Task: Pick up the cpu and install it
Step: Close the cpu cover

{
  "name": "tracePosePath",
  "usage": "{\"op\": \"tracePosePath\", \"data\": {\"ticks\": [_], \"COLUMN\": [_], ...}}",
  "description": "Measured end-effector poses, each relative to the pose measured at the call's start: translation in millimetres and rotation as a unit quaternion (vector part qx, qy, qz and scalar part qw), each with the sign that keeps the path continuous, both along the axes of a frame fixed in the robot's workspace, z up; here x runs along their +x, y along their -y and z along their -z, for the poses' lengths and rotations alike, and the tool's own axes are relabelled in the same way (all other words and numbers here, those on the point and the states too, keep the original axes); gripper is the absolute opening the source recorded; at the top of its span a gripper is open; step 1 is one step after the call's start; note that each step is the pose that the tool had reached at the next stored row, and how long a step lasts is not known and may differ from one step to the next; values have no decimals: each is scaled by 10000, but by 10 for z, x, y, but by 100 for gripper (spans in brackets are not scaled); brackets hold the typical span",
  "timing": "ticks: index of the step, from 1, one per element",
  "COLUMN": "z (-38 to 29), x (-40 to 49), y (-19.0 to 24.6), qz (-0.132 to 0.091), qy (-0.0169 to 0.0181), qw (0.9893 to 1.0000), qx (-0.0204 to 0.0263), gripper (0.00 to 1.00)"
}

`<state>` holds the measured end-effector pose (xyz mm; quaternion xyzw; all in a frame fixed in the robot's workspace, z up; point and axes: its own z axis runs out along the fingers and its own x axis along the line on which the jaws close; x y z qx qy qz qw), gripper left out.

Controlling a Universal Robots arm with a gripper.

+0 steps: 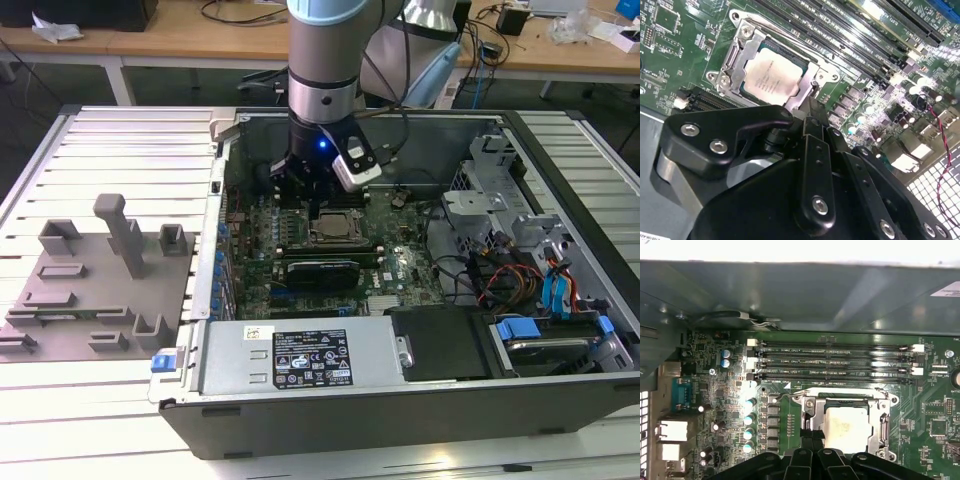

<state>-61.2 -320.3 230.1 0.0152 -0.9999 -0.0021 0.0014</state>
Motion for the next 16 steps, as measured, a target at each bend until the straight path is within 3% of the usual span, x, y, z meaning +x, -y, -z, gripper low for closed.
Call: {"op": "tracePosePath", "data": {"ticks": [5,13,16], "z": [0,-1,0], "x": [73,327,375], "y": [0,1,0], "qz": [1,0,1], "qy": [0,0,0], "qw": [10000,10000,10000], "qx": [-3,-3,-2], "gripper": [11,11,11]}}
